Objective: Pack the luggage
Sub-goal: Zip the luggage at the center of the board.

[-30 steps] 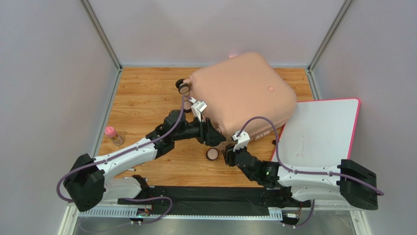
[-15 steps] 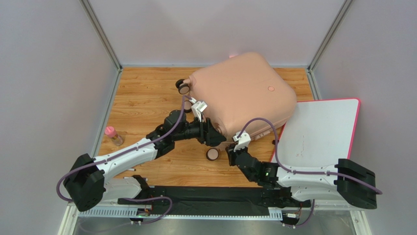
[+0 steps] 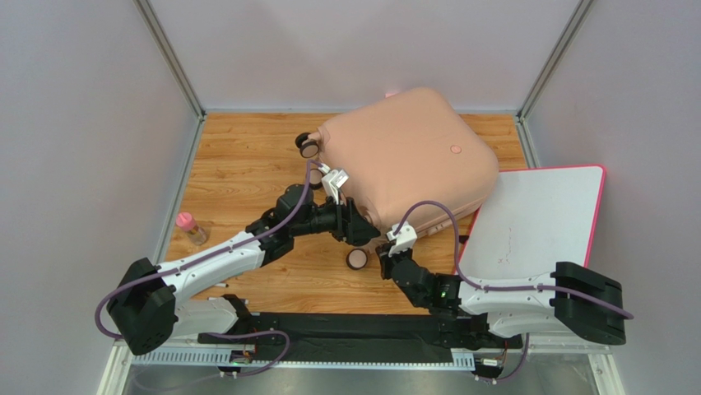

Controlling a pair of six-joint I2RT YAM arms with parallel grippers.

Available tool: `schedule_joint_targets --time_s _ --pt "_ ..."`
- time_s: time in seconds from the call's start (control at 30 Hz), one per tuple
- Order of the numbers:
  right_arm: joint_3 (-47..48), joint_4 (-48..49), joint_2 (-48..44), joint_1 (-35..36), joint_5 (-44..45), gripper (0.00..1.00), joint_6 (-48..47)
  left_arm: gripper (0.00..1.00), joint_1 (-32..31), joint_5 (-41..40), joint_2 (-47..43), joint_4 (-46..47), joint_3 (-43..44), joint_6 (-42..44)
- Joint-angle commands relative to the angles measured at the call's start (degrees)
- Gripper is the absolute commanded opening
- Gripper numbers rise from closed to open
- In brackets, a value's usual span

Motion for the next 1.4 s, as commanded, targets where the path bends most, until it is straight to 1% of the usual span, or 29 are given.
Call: schedule_joint_targets --time_s 0.0,0.17,0.27,0.63,0.77,0.9,0.97,1.07,1.37 --pt "5.5 16.0 1.5 1.8 1.6 0.00 -1.5 0.00 -4.2 11.2 -1.0 12.9 6.5 -2.5" --pt "8.4 17.5 4.6 5.2 2.9 0.00 -3.8 0.00 -4.3 11.0 -0.9 13.0 6.7 -2.5" --pt "10.0 18.6 6.5 6.0 3.2 0.00 -4.9 0.00 -4.2 11.1 -1.1 13.2 6.6 -2.8" --pt "12.4 24.1 10.7 6.0 0.9 0.00 -10.0 0.00 -4.2 11.2 -2.7 14.0 6.0 -6.2" --pt "12.9 27.8 12.9 6.0 -0.3 0.00 -11.1 0.00 -4.3 11.0 -3.4 15.5 5.5 -8.3" --pt "13.6 31.2 15.0 6.0 -1.3 0.00 -12.3 0.00 -4.3 10.4 -4.5 15.4 5.3 -8.6" --pt "14.2 31.8 16.2 5.9 -1.8 0.00 -12.6 0.00 -4.3 10.4 -5.2 15.4 5.3 -8.9" --pt "14.6 35.0 18.0 5.9 -1.9 0.00 -12.5 0.00 -4.3 9.7 -5.9 15.5 4.9 -9.5" --pt "11.2 39.0 17.6 5.9 2.5 0.00 -8.6 0.00 -4.3 8.4 -8.3 19.0 0.8 -11.7"
